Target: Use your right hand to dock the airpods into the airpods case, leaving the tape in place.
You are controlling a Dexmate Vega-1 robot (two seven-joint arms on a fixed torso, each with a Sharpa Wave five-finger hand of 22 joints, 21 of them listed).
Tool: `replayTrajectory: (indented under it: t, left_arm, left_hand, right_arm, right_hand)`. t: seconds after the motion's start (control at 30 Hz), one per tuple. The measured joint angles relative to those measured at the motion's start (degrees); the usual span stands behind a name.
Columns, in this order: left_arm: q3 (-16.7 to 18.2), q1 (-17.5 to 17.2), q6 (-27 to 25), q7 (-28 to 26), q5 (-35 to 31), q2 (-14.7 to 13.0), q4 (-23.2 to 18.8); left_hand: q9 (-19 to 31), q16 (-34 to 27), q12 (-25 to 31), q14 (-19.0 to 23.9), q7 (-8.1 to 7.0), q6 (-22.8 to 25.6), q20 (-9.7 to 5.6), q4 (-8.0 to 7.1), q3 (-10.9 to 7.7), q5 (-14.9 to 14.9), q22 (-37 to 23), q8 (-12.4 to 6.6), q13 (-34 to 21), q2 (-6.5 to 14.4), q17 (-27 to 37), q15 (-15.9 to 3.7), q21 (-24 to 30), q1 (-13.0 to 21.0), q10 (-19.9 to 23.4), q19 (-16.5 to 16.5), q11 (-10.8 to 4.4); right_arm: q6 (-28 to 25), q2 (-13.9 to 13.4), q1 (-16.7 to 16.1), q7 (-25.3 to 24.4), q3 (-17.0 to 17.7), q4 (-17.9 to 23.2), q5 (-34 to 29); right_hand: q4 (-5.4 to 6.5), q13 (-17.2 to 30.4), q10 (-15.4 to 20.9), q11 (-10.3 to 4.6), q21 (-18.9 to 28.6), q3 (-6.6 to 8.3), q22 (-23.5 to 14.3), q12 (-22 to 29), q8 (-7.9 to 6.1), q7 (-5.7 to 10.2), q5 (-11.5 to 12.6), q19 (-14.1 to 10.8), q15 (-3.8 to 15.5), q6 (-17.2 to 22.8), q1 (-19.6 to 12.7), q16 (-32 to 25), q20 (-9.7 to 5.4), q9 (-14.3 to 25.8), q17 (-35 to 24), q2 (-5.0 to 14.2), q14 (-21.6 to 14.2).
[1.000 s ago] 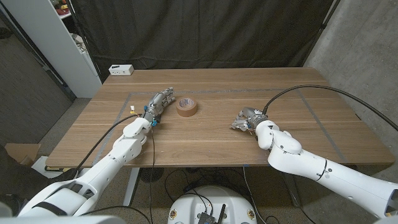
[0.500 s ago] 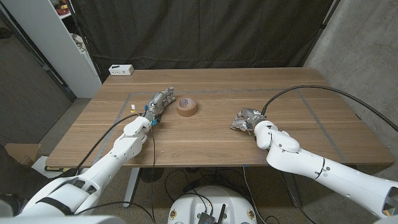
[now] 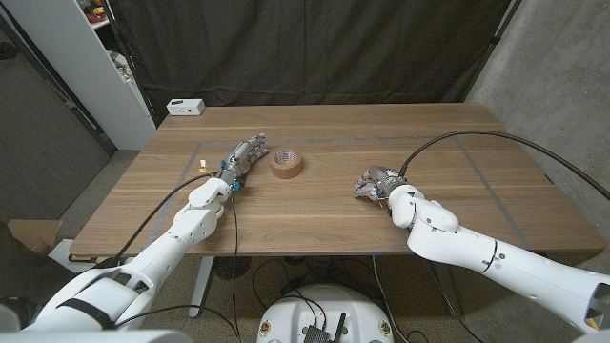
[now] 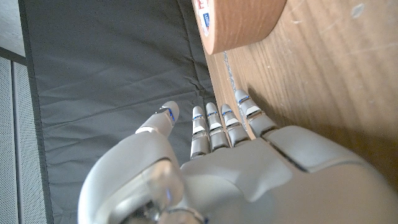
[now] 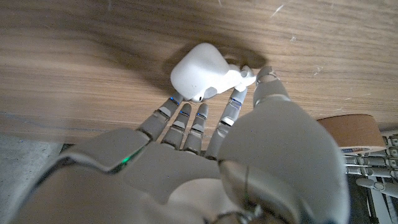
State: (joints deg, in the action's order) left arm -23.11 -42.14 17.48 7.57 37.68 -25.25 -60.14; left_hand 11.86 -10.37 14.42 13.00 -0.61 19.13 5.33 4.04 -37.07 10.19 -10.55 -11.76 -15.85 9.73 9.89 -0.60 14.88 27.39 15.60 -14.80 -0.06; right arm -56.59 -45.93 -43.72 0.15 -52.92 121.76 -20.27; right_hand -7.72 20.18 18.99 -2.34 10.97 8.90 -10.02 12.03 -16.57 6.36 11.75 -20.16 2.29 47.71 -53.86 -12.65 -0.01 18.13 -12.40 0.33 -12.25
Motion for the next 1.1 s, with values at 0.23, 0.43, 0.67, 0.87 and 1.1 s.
replayTrajectory:
  t: [0.23, 0.43, 0.67, 0.87, 1.1]
  left_arm:
    - [-0.20, 0.52, 0.02, 0.09, -0.18, 0.27, 0.44]
    - [-0.53, 1.12, 0.05, 0.23, -0.51, 0.55, 0.94]
    - [-0.86, 1.62, 0.05, 0.33, -0.89, 0.76, 1.23]
    - [-1.06, 1.79, -0.05, 0.15, -1.21, 0.80, 1.22]
    - [-1.15, 1.83, -0.47, -0.10, -1.42, 0.76, 0.96]
  left_hand:
    - [0.00, 0.00, 0.00, 0.00, 0.00, 0.00, 0.00, 0.00, 0.00, 0.00, 0.00, 0.00, 0.00, 0.00, 0.00, 0.00, 0.00, 0.00, 0.00, 0.00, 0.00]
    - [0.00, 0.00, 0.00, 0.00, 0.00, 0.00, -0.27, 0.00, 0.00, 0.00, 0.00, 0.00, 0.01, 0.00, 0.00, 0.00, 0.00, 0.00, 0.00, -0.26, 0.00]
    - [0.00, 0.00, 0.00, 0.00, 0.00, 0.00, -0.31, 0.00, 0.00, 0.00, 0.01, 0.00, 0.01, 0.00, 0.00, 0.00, 0.00, 0.00, 0.00, -0.29, 0.00]
    - [0.00, 0.00, 0.00, 0.00, 0.00, 0.00, -0.31, 0.00, 0.00, 0.00, 0.01, 0.00, -0.20, 0.00, 0.00, 0.00, 0.00, 0.00, 0.00, -0.29, 0.00]
    - [0.00, 0.00, 0.00, 0.00, 0.00, 0.00, -0.31, 0.00, 0.00, 0.00, 0.01, 0.00, -0.27, 0.00, 0.00, 0.00, -0.26, 0.00, 0.00, -0.29, 0.00]
  right_arm:
    - [-1.12, -0.57, 0.22, -0.04, -0.14, 1.37, 1.09]
    - [-1.92, -0.92, 0.29, -0.77, -0.31, 2.20, 1.80]
    - [-2.63, -0.97, 0.30, -2.21, -0.47, 2.62, 2.08]
    - [-3.39, -0.52, 0.08, -4.21, -0.51, 2.65, 2.29]
    - [-4.15, -0.34, -0.23, -5.61, -0.47, 2.61, 3.03]
  right_hand:
    - [-0.09, 0.00, -0.60, 0.59, -0.05, -0.23, 0.02, 0.00, 1.59, -0.09, -0.33, 0.02, -0.02, -3.02, 0.34, 0.40, 0.02, -0.36, 0.00, -0.34, 0.60]
    - [-0.09, -0.26, -1.01, 1.01, -0.17, -0.22, -0.06, 0.00, 2.74, 0.53, -0.32, 0.30, -0.22, -5.12, 0.56, 0.40, 0.30, -0.41, 0.16, -0.56, 0.81]
    - [-0.33, -0.53, -1.30, 0.72, 0.06, 0.02, -0.10, 0.00, 2.83, 3.77, -0.32, 0.30, -0.22, -4.21, 0.24, 0.40, 0.31, -0.59, 0.16, -0.24, 0.80]
    - [-0.77, -0.62, -1.30, 0.72, 0.06, 0.47, -0.11, 0.00, 2.60, 3.25, -0.32, 0.30, -0.22, -3.77, -0.77, 0.40, 0.31, -0.43, 0.43, 0.10, 0.80]
    - [-1.12, -0.79, -1.09, 0.51, 0.28, 0.82, -0.11, 0.00, 2.37, 0.60, -0.32, 0.09, -0.22, -2.83, -2.00, 0.39, 0.10, -0.16, 0.43, 0.21, 0.80]
